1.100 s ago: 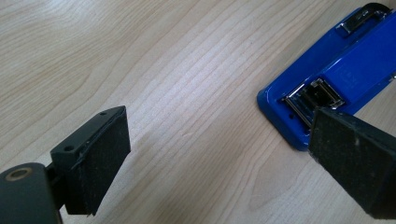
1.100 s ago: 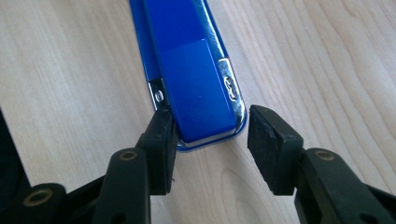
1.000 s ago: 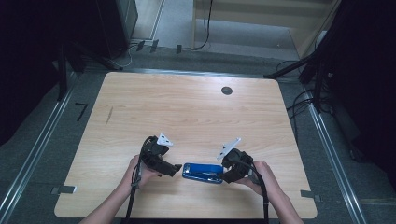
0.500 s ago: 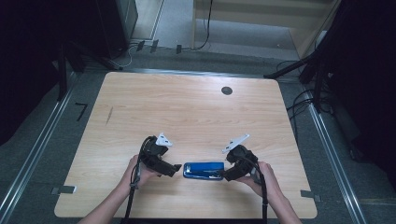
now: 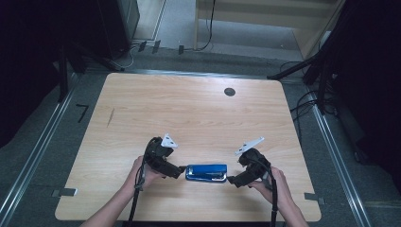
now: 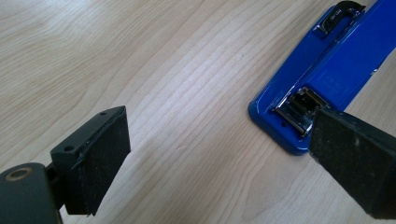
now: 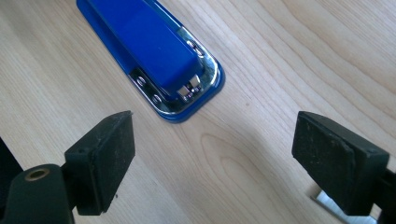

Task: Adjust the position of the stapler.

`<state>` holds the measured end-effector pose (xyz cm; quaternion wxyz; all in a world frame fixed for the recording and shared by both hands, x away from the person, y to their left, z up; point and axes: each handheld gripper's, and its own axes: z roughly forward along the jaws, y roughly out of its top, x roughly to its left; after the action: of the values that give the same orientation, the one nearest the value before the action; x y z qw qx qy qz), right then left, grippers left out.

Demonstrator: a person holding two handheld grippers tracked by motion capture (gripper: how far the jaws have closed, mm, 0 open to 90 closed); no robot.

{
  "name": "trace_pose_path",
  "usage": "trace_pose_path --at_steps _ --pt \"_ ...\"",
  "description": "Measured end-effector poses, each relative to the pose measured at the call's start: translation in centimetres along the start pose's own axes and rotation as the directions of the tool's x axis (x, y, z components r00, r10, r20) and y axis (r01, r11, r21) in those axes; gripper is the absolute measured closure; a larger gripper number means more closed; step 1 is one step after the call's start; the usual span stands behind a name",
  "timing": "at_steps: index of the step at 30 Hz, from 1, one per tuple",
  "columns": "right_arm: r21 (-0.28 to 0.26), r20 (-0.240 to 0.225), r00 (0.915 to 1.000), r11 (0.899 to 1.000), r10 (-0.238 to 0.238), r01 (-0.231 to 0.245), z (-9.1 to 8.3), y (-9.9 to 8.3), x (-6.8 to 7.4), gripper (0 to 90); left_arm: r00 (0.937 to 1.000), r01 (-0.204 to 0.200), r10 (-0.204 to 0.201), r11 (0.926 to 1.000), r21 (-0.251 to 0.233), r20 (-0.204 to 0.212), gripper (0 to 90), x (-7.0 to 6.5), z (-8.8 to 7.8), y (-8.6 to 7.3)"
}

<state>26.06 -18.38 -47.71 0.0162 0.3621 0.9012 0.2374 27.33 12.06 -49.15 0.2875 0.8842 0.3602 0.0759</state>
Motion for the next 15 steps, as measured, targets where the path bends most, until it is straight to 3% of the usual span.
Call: trace_pose_path --at_steps 15 --pt "-0.019 0.017 0.9988 0.999 0.046 -0.045 -0.51 -0.81 -0.91 13.3 0.9997 -0.017 0.017 0.9998 0.008 0.016 6.3 -0.42 0.84 0.41"
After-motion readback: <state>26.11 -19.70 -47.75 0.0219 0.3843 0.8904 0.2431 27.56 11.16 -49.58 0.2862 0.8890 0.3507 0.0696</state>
